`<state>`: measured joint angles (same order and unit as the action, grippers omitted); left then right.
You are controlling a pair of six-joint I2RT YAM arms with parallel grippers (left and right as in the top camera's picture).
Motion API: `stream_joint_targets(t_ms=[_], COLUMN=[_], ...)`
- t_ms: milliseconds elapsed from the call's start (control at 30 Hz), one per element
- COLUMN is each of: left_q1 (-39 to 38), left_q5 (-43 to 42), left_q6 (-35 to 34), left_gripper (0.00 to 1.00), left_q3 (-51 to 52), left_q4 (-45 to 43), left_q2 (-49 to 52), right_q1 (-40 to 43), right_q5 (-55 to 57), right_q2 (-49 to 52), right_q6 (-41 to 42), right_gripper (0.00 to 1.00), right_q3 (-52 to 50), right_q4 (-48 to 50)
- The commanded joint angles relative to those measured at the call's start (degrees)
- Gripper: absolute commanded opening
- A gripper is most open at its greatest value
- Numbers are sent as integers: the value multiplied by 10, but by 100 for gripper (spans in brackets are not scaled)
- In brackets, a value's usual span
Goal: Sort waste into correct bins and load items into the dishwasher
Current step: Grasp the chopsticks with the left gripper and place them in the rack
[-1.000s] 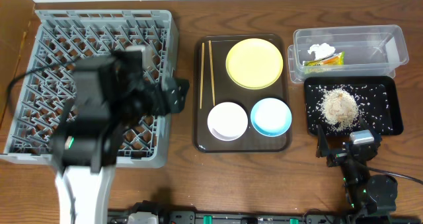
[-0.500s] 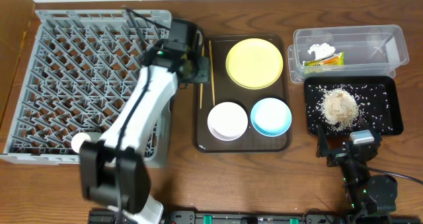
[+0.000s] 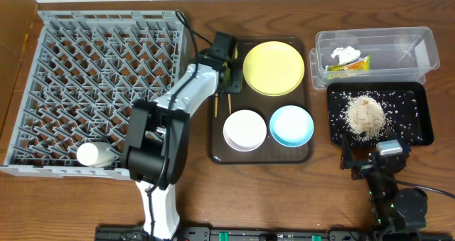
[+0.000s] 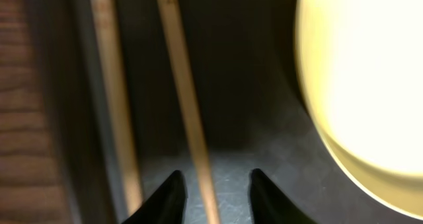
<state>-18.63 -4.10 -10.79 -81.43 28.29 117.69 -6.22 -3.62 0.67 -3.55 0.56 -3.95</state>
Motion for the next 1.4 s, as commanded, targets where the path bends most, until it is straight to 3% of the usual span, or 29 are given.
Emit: stream_joint_targets(t_ms=[0, 400, 467, 500, 833, 1100, 1367], left_q1=[-5, -5, -5, -5, 10, 36, 103], left_q5=[8, 16, 15, 15, 31, 229, 230], left_q6=[-10, -44, -46, -46, -30, 53, 88], left_gripper=[24, 19, 8, 8, 8, 8, 8], left_q3=[-14, -12, -13, -13, -26, -23, 4], left_q4=[-2, 1, 7, 13, 82, 193, 202], left_q2=[13, 48, 47, 43, -115, -217, -188], right_q1=[2, 2, 2, 2, 2, 2, 2], right_q5=[0, 0, 0, 0, 0, 0, 0], right_q2=[-3, -3, -3, -3, -3, -3, -3], right_q6=[7, 7, 7, 7, 7, 7, 7], right_gripper=[99, 99, 99, 99, 99, 99, 99], right_q3=[-2, -2, -2, -2, -2, -2, -2], right_q4=[0, 0, 0, 0, 0, 0, 0])
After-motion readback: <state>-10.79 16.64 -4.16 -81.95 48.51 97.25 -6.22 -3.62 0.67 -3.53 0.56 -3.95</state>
